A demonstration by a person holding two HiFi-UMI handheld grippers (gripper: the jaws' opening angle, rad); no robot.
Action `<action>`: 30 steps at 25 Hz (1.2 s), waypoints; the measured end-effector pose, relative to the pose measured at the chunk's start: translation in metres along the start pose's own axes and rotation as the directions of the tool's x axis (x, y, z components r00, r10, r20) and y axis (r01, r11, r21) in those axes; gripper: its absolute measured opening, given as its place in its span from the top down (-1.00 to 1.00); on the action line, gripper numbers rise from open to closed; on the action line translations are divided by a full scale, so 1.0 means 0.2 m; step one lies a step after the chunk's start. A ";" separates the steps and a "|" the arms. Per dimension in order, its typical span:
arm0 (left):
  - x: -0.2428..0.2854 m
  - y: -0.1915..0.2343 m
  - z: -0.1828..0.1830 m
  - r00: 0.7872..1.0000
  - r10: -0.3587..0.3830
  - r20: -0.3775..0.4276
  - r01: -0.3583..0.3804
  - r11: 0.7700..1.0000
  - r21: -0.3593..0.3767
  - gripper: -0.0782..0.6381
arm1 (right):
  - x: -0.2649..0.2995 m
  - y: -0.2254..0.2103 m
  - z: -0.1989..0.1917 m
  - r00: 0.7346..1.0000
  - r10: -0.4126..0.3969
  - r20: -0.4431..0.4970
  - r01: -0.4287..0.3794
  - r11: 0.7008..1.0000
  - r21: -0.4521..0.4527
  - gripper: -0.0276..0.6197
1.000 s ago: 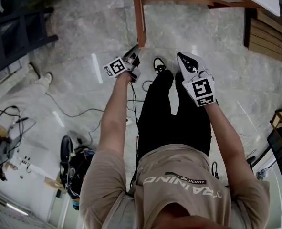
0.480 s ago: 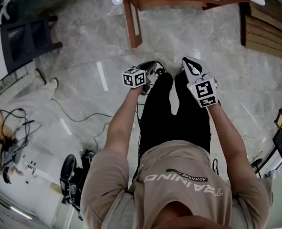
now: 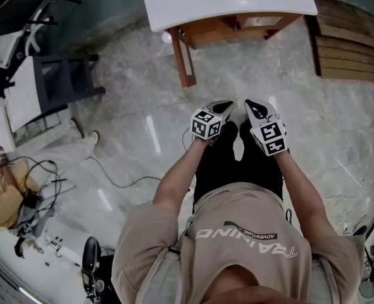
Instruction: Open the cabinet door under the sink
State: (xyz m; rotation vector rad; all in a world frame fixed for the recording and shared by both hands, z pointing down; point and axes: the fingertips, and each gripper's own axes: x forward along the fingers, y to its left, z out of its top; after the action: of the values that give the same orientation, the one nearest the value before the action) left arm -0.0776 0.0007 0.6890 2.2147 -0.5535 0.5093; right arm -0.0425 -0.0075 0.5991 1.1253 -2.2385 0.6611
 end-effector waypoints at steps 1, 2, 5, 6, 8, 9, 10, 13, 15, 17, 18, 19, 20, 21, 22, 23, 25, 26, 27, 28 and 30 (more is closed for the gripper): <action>-0.02 -0.04 0.02 1.000 0.000 -0.004 0.000 1.000 0.007 0.74 | -0.03 0.01 0.02 1.000 -0.004 0.008 0.004 1.000 0.006 0.91; -0.04 -0.08 0.05 1.000 0.003 -0.007 -0.003 1.000 0.014 0.74 | -0.07 0.02 0.03 1.000 -0.008 0.016 0.008 1.000 0.010 0.91; -0.13 -0.17 0.12 1.000 0.011 -0.008 -0.010 0.999 0.033 0.74 | -0.14 0.02 0.07 0.999 -0.018 0.037 0.017 1.000 0.021 0.91; -0.16 -0.19 0.15 1.000 0.014 -0.008 -0.014 0.999 0.036 0.74 | -0.17 0.02 0.07 0.999 -0.021 0.043 0.020 1.000 0.024 0.91; -0.20 -0.23 0.22 1.000 0.026 -0.001 -0.026 0.998 0.049 0.74 | -0.20 -0.01 0.08 0.998 -0.032 0.048 0.030 0.999 0.024 0.91; -0.22 -0.25 0.25 0.999 0.037 0.005 -0.037 0.998 0.059 0.74 | -0.22 -0.04 0.09 0.998 -0.040 0.049 0.039 0.999 0.020 0.91; -0.25 -0.26 0.29 0.999 0.053 0.012 -0.053 0.996 0.070 0.74 | -0.24 -0.06 0.09 0.998 -0.050 0.048 0.049 0.999 0.018 0.91; -0.35 -0.27 0.42 0.992 0.122 0.046 -0.125 0.988 0.095 0.74 | -0.28 -0.11 0.11 0.996 -0.072 0.062 0.071 0.997 0.016 0.91; -0.41 -0.25 0.54 0.983 0.164 0.078 -0.173 0.978 0.121 0.74 | -0.28 -0.14 0.18 0.993 -0.078 0.090 0.077 0.997 0.012 0.91; -0.45 -0.25 0.66 0.976 0.192 0.106 -0.207 0.965 0.160 0.74 | -0.30 -0.18 0.24 0.990 -0.086 0.114 0.087 0.996 0.002 0.91; -0.46 -0.26 0.70 0.972 0.201 0.119 -0.219 0.960 0.172 0.74 | -0.32 -0.21 0.26 0.988 -0.095 0.123 0.096 0.995 -0.001 0.91; -0.48 -0.28 0.74 0.969 0.207 0.131 -0.229 0.956 0.181 0.74 | -0.35 -0.22 0.28 0.986 -0.106 0.131 0.106 0.994 0.001 0.91; -0.51 -0.30 0.77 0.966 0.213 0.146 -0.238 0.953 0.188 0.74 | -0.37 -0.23 0.31 0.984 -0.114 0.140 0.114 0.993 0.006 0.91; -0.53 -0.31 0.82 0.962 0.218 0.163 -0.248 0.949 0.197 0.74 | -0.40 -0.24 0.34 0.981 -0.119 0.152 0.120 0.993 0.008 0.91; -0.55 -0.33 0.86 0.958 0.222 0.182 -0.258 0.944 0.206 0.74 | -0.42 -0.26 0.38 0.979 -0.121 0.166 0.122 0.993 0.001 0.91; -0.56 -0.34 0.92 0.953 0.224 0.203 -0.267 0.939 0.215 0.74 | -0.44 -0.27 0.43 0.977 -0.118 0.180 0.123 0.992 -0.017 0.91; -0.60 -0.36 1.01 0.944 0.226 0.241 -0.281 0.933 0.226 0.74 | -0.47 -0.27 0.52 0.975 -0.100 0.200 0.116 0.991 -0.072 0.91; -0.62 -0.37 1.05 0.940 0.229 0.255 -0.288 0.931 0.225 0.74 | -0.48 -0.26 0.56 0.975 -0.086 0.204 0.108 0.989 -0.098 0.91; -0.64 -0.38 1.08 0.935 0.232 0.270 -0.295 0.930 0.221 0.74 | -0.49 -0.25 0.60 0.976 -0.072 0.207 0.099 0.988 -0.122 0.91; -0.66 -0.38 1.12 0.929 0.235 0.287 -0.302 0.928 0.218 0.74 | -0.50 -0.25 0.64 0.975 -0.060 0.214 0.092 0.986 -0.142 0.91; -0.70 -0.39 1.20 0.915 0.245 0.322 -0.323 0.921 0.217 0.74 | -0.52 -0.25 0.73 0.973 -0.041 0.226 0.081 0.982 -0.169 0.91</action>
State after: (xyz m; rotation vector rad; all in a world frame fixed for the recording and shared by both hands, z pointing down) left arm -0.1082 -0.1061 0.4222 2.4993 -1.0310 0.4300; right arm 0.0162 -0.0686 0.4329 1.2229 -2.3820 0.3156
